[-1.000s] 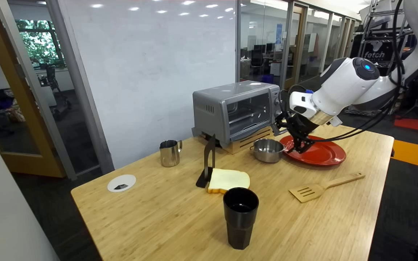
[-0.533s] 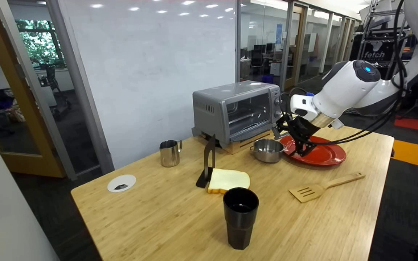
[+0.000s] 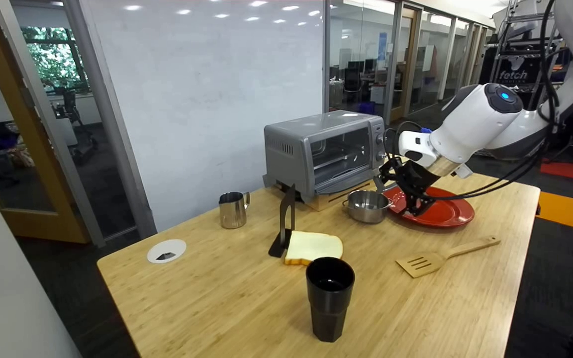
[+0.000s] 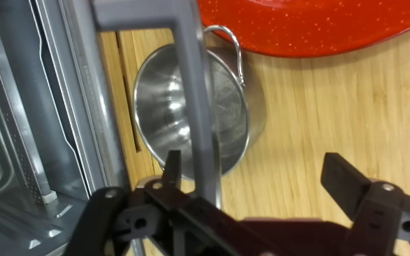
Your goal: Open the oven door
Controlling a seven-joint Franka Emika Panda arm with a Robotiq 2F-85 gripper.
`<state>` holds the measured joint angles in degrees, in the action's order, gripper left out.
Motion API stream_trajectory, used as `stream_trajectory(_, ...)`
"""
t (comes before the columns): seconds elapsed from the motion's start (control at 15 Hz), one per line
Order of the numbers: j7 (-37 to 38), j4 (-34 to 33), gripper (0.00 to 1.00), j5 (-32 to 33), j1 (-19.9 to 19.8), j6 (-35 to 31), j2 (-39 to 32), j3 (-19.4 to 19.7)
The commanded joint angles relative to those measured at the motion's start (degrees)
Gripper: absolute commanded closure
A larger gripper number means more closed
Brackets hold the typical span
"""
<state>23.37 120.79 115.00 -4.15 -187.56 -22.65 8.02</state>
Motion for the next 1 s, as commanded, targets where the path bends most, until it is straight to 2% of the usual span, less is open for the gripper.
stream_trajectory(0.0, -9.6, 3.9, 0.0, -7.5, -1.8, 0.8, 2.5, -1.5)
stream_trajectory(0.13, -13.6, 5.6, 0.0, -11.2, -2.3, 0.0, 3.3, -1.7)
stream_trajectory(0.2, -9.5, 5.2, 0.0, -8.0, 0.8, -1.2, 3.3, 1.3)
stream_trajectory(0.33, -10.4, 7.0, 0.0, -8.6, 1.2, -1.4, 5.2, 1.6)
stream_trajectory(0.4, -16.7, 9.2, 0.0, -13.8, -1.9, -0.4, 6.4, -1.4)
stream_trajectory(0.47, -11.3, 8.5, 0.0, -9.7, 1.2, -1.1, 7.1, 1.4)
stream_trajectory(0.67, -12.2, 10.2, 0.0, -10.3, 1.8, -1.6, 10.0, 1.3)
stream_trajectory(0.73, -18.1, 12.1, 0.0, -15.5, -0.7, -0.8, 11.4, -1.5)
stream_trajectory(0.8, -13.1, 11.2, 0.0, -11.7, 2.1, -1.4, 11.8, 0.9)
stream_trajectory(0.93, -13.7, 12.1, 0.0, -12.5, 2.4, -0.7, 13.7, 0.6)
